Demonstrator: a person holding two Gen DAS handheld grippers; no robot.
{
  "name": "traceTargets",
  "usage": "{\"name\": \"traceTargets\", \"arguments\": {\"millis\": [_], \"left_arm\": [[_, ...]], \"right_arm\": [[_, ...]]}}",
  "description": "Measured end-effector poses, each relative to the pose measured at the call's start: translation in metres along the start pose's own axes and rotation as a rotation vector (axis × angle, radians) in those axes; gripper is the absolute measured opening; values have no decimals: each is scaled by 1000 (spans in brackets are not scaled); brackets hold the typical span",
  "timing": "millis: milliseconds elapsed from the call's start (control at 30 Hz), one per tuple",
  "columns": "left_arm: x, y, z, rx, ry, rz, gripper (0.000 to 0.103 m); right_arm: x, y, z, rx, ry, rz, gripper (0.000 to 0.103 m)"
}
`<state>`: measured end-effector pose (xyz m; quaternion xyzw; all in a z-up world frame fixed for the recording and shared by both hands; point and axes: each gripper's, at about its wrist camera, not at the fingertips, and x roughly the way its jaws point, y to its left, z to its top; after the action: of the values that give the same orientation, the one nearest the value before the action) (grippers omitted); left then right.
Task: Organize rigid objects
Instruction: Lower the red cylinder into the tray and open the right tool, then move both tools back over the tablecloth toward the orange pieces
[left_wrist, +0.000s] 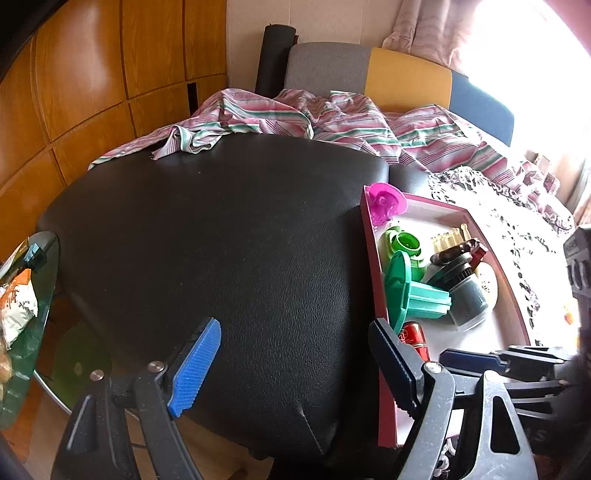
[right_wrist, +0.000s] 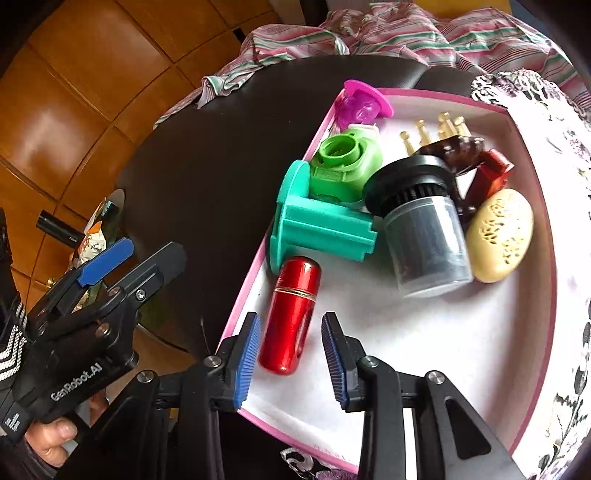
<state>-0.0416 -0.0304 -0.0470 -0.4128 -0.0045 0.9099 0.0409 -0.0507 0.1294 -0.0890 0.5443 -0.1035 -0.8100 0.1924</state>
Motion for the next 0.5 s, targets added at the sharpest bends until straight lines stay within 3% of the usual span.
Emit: {"name": "traceTargets", "arguments": {"millis": [500], "left_arm": [[-9,-10,0,38,-23,3,83]], "right_arm": [[-37,-17,4,-34,-90,-136,34]]}}
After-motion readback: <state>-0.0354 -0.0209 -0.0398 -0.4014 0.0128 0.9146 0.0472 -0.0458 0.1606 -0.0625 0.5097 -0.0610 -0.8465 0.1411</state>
